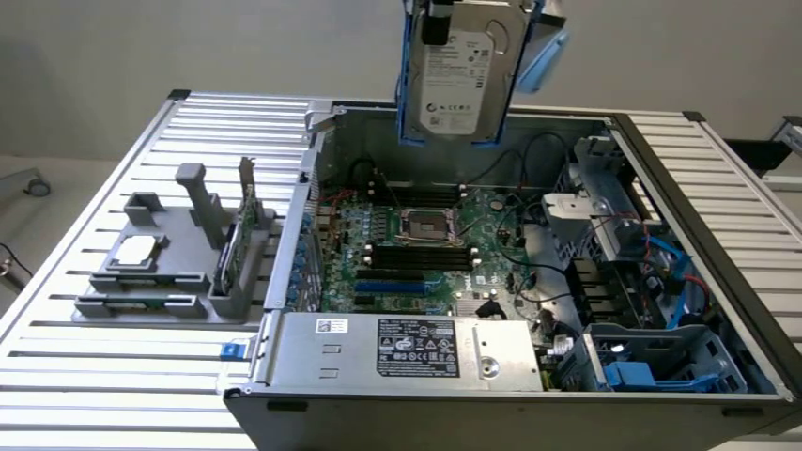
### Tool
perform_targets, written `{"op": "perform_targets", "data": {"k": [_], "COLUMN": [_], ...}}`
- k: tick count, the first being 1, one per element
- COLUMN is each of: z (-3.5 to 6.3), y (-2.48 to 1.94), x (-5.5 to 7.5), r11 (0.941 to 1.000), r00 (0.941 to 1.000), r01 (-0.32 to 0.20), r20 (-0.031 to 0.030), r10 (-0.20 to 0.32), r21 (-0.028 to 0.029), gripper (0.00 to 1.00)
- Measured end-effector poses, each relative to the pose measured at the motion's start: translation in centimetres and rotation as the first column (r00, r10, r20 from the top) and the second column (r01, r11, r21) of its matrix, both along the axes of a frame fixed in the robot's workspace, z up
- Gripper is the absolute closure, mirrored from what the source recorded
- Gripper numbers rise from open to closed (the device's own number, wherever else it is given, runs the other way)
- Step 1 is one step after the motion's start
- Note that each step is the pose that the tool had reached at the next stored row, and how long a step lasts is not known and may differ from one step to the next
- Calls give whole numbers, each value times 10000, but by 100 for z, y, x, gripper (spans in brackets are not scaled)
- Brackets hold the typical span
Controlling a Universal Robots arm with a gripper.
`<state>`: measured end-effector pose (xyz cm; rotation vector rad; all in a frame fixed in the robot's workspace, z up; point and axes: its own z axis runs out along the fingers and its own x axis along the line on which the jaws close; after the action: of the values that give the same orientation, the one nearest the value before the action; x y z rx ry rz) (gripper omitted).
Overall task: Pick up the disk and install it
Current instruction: 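Pick up the disk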
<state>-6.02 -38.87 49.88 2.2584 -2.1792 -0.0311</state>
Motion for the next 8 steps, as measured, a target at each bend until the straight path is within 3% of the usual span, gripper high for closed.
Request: {"op": "perform_targets", "data": {"k": [8], "z": [0], "y": [-216], "x": [270], "r11": [10000], "r00": [10000], "r01": [0], "r20": [-1], "r10": [0], "r21": [-1], "gripper": [67]}}
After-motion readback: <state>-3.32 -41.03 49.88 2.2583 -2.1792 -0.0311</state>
